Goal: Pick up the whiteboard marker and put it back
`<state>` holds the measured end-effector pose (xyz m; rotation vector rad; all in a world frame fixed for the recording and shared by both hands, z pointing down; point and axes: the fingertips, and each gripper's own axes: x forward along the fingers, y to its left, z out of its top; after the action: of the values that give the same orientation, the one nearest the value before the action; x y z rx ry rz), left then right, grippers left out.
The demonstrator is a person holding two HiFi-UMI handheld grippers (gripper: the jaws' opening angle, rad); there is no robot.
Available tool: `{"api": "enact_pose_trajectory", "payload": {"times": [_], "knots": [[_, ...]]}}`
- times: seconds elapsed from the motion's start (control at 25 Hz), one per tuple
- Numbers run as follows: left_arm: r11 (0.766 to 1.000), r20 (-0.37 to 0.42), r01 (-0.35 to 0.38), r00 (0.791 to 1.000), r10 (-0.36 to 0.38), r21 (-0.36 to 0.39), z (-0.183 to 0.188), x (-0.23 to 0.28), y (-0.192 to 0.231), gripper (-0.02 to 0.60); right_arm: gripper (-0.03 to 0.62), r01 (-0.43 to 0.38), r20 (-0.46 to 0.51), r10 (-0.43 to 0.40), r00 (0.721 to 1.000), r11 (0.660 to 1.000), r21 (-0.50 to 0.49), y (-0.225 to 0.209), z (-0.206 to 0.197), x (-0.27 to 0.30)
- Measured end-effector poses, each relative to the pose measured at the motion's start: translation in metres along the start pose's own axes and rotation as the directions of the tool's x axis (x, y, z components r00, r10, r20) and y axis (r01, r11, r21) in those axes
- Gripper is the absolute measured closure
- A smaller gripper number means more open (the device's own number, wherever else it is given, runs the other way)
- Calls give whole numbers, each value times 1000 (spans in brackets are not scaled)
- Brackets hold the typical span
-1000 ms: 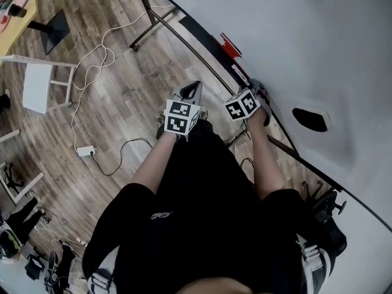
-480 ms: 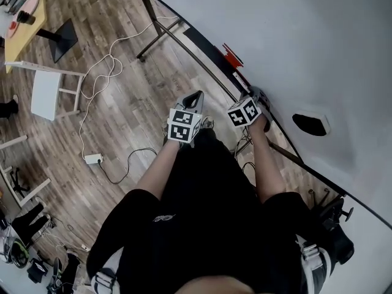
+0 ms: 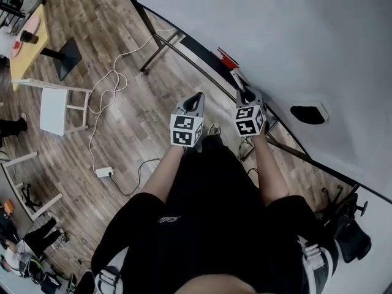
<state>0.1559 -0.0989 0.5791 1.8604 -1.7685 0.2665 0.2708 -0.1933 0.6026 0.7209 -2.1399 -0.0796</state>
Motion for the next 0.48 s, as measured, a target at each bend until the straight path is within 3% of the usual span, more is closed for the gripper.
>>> {"api": "enact_pose_trajectory", "payload": {"times": [0.28, 0.48], "knots": [[999, 80, -12, 997, 9, 34, 32, -12, -10, 574, 537, -13, 218, -30, 976, 982, 190, -2, 34, -42], [998, 137, -1, 991, -8, 68, 53, -18, -29, 574, 537, -56, 359, -59, 931, 951, 303, -6, 55, -78]]}}
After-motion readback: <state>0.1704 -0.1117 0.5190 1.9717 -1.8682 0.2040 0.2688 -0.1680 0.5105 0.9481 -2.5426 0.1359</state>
